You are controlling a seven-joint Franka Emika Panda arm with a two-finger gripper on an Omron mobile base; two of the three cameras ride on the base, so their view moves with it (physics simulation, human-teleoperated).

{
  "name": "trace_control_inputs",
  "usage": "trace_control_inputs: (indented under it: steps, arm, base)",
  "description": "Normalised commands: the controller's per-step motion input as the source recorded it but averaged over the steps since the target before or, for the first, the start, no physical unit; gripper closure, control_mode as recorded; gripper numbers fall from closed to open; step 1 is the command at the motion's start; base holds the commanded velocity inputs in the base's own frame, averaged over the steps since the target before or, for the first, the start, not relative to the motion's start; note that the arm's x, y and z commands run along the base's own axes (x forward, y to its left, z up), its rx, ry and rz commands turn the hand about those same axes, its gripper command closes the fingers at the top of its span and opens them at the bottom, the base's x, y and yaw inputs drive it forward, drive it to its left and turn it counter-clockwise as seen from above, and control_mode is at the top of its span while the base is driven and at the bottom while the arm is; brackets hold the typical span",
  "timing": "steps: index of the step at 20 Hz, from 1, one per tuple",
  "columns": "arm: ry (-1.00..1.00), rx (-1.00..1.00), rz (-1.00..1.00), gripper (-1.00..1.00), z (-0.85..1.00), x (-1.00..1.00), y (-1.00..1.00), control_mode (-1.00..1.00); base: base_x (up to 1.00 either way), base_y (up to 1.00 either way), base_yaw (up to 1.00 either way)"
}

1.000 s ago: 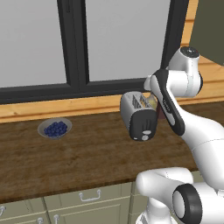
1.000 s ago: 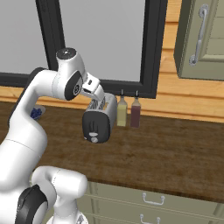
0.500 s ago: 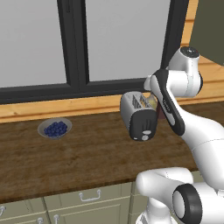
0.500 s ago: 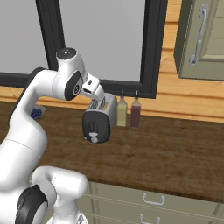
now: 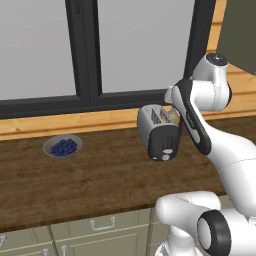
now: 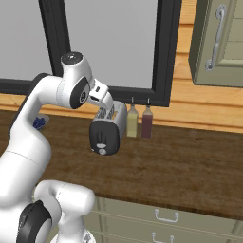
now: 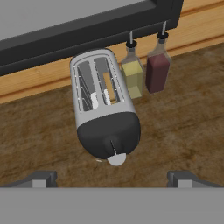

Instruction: Start the toaster. Once the lever pops up, take the bread to the plate on the dining counter.

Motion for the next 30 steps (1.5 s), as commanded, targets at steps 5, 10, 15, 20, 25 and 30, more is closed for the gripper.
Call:
trace_control_inputs:
  steps: [5,10,15,20,25,30]
  arm:
    - [0.0,0.0,0.0,-1.0,0.0,0.0,0.0,-1.0]
    - [0.0,0.0,0.0,-1.0,0.0,0.0,0.0,-1.0]
    - [0.0,0.0,0.0,-1.0,0.0,0.0,0.0,-1.0]
    - [0.0,0.0,0.0,-1.0,0.0,0.0,0.0,-1.0]
    - [0.0,0.0,0.0,-1.0,0.0,0.0,0.0,-1.0]
    - [0.0,0.0,0.0,-1.0,0.0,0.0,0.0,-1.0]
  base:
    - [0.0,0.0,0.0]
    - [0.0,0.0,0.0]
    - [0.0,0.0,0.0]
    - [0.0,0.0,0.0]
    - [0.0,0.0,0.0]
    - [0.0,0.0,0.0]
